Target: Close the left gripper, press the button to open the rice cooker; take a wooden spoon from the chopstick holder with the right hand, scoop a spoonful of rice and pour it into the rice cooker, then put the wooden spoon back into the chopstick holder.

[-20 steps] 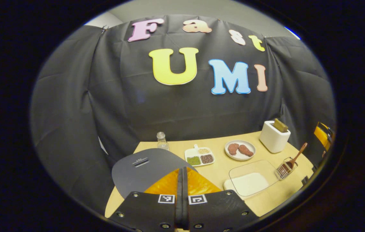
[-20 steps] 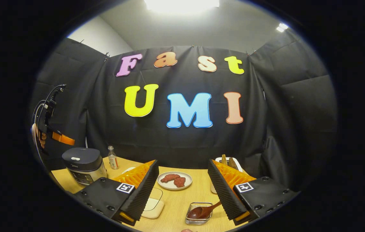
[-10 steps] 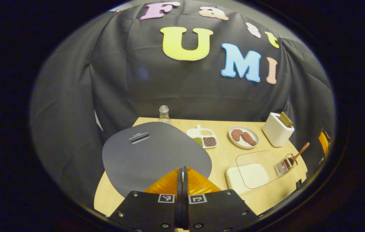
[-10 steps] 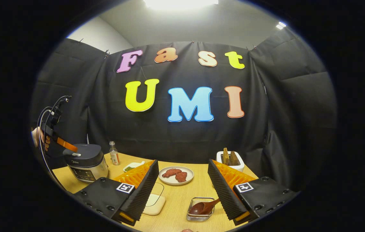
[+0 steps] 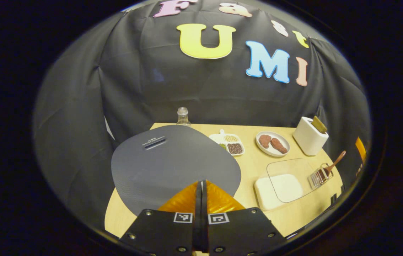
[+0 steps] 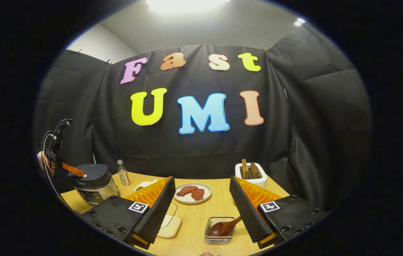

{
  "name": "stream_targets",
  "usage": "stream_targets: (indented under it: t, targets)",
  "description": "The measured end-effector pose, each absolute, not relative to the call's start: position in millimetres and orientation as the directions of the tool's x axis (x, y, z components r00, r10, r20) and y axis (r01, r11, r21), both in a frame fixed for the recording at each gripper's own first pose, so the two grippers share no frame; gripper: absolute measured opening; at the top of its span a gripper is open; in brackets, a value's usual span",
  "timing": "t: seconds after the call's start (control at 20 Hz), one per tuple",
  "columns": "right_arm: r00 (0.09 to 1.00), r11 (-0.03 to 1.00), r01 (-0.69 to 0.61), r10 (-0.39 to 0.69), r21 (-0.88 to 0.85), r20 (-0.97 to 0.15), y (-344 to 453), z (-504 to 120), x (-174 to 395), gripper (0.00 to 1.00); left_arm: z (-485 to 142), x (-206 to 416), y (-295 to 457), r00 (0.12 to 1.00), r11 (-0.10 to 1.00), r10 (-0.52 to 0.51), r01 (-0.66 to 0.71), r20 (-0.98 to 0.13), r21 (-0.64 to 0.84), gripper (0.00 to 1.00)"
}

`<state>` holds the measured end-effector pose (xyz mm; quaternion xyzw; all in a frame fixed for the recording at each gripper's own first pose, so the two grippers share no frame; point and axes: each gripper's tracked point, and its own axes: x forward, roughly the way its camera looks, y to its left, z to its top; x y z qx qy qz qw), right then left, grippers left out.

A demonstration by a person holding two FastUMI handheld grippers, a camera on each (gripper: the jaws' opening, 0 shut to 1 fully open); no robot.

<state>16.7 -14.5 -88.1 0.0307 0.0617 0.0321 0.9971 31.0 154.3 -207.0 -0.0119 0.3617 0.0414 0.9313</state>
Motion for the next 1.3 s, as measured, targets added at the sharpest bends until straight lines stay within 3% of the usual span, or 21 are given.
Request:
stream_targets:
  t: [0.5, 0.85, 1.05, 1.3]
  targets:
    - [0.993, 0.996, -0.016, 0.027, 0.092, -0.112, -33.9, -95.4, 26.7, 0.98, -216.6, 31.9, 153.7, 0.727, 0.998, 0.056, -0.039, -0.685, 0.039, 0.03]
    - [0.991, 0.996, -0.013, 0.024, 0.085, -0.134, -43.2, -96.6, 28.8, 0.98, -197.0, 27.6, 156.1, 0.803, 0.994, 0.070, -0.109, -0.591, -0.031, 0.02]
    - [0.991, 0.997, 0.020, -0.010, 0.070, -0.132, -56.9, -90.4, 26.5, 0.98, -145.3, 36.0, 165.9, 0.896, 0.986, 0.152, -0.164, -0.418, 0.007, 0.02]
    - [0.993, 0.997, 0.036, -0.027, 0.075, -0.118, -63.5, -84.4, 25.6, 0.98, -36.6, 24.6, 175.8, 0.944, 0.940, 0.310, -0.288, -0.110, 0.181, 0.02]
